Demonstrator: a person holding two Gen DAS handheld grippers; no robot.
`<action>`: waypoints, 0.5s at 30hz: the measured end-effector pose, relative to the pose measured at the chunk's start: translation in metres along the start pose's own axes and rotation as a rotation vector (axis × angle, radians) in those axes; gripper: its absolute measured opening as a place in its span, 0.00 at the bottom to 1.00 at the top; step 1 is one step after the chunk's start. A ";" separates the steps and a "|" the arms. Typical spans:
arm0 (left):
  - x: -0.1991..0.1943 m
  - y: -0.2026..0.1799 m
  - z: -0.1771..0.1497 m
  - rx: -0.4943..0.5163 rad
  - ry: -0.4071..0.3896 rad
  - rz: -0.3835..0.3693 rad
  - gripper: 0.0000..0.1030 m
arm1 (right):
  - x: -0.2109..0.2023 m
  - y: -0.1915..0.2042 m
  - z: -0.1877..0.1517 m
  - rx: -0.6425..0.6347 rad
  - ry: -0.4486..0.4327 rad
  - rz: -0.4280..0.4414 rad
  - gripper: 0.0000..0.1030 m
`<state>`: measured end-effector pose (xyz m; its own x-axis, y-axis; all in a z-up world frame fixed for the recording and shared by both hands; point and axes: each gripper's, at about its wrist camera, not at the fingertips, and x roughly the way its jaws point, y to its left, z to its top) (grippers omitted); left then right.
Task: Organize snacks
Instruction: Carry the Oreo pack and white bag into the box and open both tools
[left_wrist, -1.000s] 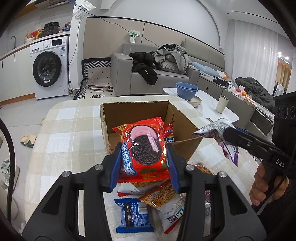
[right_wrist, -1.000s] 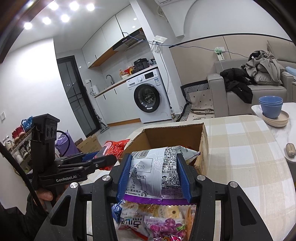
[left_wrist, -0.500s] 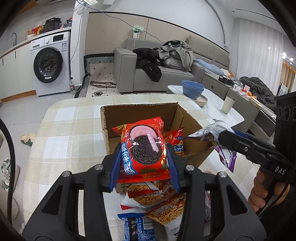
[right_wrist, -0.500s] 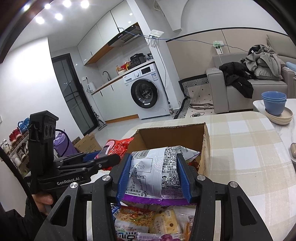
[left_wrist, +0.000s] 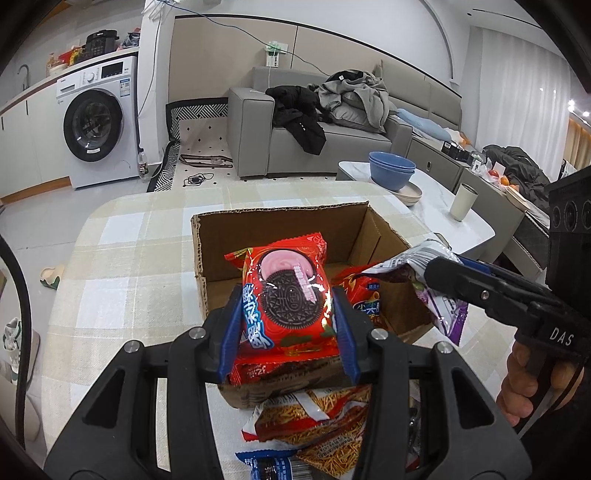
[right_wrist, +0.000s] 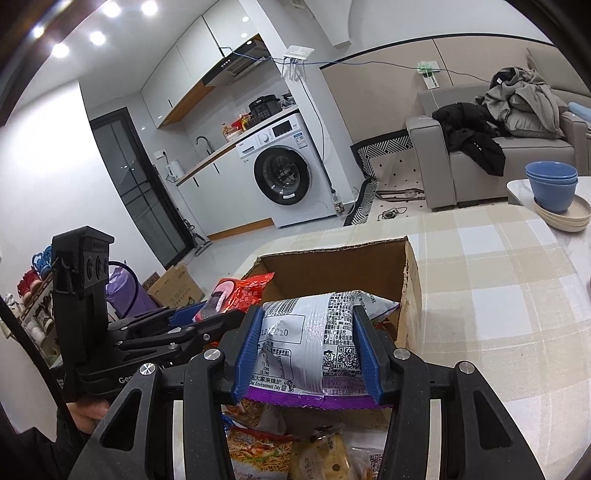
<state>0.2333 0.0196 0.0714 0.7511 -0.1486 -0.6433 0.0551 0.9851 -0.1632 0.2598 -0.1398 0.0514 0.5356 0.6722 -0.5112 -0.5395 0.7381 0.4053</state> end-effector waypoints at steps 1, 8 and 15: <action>0.004 0.000 0.001 0.001 0.003 0.001 0.40 | 0.003 -0.001 0.001 0.001 0.004 -0.001 0.47; 0.028 -0.001 0.004 0.019 0.028 0.022 0.40 | 0.019 -0.004 0.006 -0.003 0.024 -0.008 0.47; 0.046 0.002 0.004 0.020 0.050 0.024 0.41 | 0.032 -0.010 0.010 0.040 0.043 0.016 0.47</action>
<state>0.2701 0.0147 0.0444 0.7185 -0.1290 -0.6834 0.0513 0.9898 -0.1328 0.2893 -0.1248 0.0384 0.4983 0.6811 -0.5365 -0.5209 0.7298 0.4428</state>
